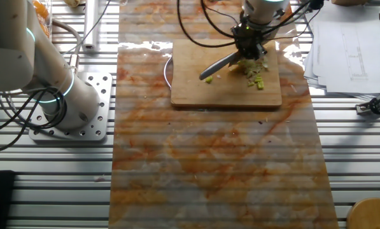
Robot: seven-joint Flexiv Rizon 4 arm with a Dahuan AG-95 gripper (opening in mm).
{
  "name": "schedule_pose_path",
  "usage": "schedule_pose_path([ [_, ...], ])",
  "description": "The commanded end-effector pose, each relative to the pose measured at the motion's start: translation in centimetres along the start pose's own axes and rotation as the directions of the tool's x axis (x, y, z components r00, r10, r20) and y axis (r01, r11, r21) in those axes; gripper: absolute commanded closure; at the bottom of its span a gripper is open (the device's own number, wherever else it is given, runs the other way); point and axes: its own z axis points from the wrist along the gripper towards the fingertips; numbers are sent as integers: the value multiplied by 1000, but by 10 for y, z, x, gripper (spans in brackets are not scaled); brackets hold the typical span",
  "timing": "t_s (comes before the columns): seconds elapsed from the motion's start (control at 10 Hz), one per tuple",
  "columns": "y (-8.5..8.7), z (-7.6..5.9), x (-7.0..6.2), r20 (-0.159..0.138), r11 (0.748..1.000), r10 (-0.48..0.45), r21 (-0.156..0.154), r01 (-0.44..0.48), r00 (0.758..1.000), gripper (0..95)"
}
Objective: Chop the scallions
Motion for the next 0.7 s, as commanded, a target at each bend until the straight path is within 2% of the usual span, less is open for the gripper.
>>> schedule_pose_path([
  [0.1,0,-20,24,-12,1000,-18,-25,18,1000,950],
  [0.2,0,-25,30,-16,1000,-16,-22,16,1000,950],
  [0.3,1,-30,36,-29,1000,-4,-7,4,1000,950],
  [0.5,1,-33,39,-36,999,46,-9,-46,998,950],
  [0.6,0,-33,36,-30,997,74,-16,-75,997,950],
  [0.7,-3,-33,30,-16,991,125,-42,-126,992,950],
])
